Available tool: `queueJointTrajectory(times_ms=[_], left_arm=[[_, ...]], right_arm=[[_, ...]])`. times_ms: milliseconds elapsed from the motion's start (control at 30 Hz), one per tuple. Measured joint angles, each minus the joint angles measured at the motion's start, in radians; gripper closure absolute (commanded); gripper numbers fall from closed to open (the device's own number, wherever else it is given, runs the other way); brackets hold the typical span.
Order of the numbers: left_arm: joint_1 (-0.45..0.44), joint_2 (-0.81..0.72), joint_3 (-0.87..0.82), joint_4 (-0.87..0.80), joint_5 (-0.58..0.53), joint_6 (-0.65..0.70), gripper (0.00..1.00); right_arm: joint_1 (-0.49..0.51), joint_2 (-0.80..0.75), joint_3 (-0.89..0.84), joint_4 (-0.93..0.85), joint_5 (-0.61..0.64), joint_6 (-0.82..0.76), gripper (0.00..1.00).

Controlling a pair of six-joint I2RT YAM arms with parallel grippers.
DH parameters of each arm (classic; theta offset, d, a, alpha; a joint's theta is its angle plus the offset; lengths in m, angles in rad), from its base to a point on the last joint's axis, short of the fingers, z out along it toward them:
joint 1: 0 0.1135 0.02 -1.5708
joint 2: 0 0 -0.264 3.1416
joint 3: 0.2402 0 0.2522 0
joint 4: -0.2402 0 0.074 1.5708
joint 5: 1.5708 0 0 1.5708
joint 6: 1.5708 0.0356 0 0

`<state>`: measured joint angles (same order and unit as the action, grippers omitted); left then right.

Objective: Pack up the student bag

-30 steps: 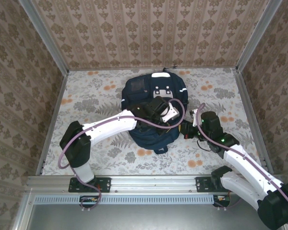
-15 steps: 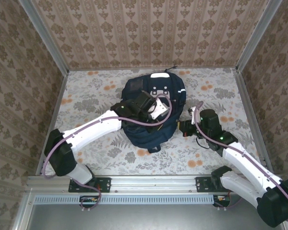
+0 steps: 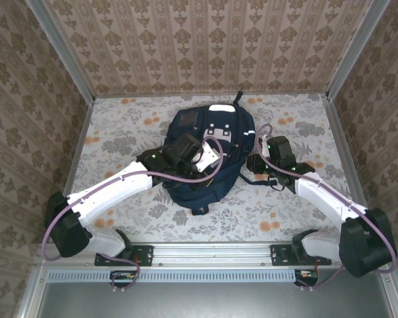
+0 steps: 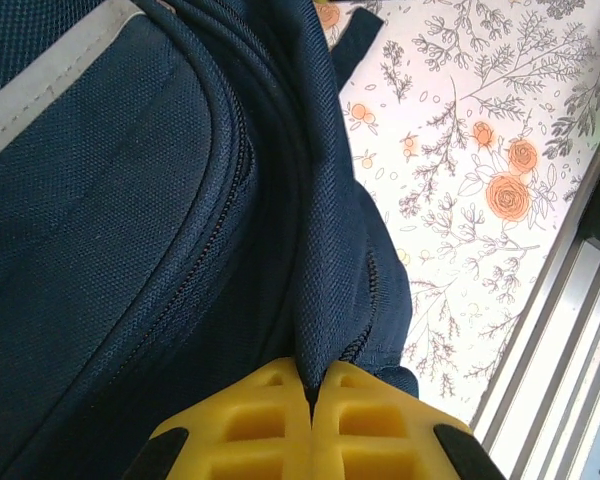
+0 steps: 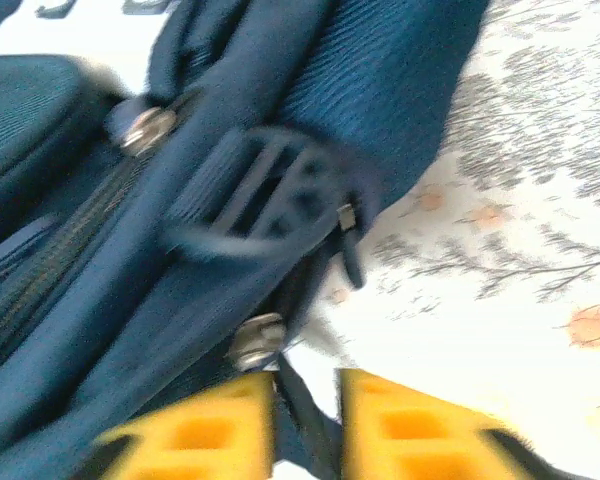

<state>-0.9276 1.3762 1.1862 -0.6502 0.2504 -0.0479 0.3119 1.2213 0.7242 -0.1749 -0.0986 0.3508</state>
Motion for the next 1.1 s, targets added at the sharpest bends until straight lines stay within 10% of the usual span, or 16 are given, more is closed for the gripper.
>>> queueJointTrajectory(times_ms=[133, 333, 533, 767, 1100], left_arm=[[-0.009, 0.052, 0.002, 0.011, 0.034, -0.005, 0.99], [-0.097, 0.167, 0.032, 0.061, 0.049, -0.015, 0.0], [0.04, 0.009, -0.048, 0.173, 0.035, -0.077, 0.0], [0.422, -0.405, -0.407, 0.483, -0.314, -0.085, 0.0], [0.814, -0.31, -0.797, 0.849, -0.41, 0.029, 0.0]], right_arm=[[-0.007, -0.031, 0.026, -0.009, 0.101, 0.006, 0.26], [-0.006, -0.188, 0.055, -0.047, 0.272, -0.034, 0.0], [-0.006, -0.274, 0.05, -0.015, 0.312, -0.084, 0.0], [-0.014, -0.342, -0.26, 0.406, 0.33, -0.246, 0.0], [-0.151, 0.048, -0.386, 0.757, 0.388, -0.295, 0.0]])
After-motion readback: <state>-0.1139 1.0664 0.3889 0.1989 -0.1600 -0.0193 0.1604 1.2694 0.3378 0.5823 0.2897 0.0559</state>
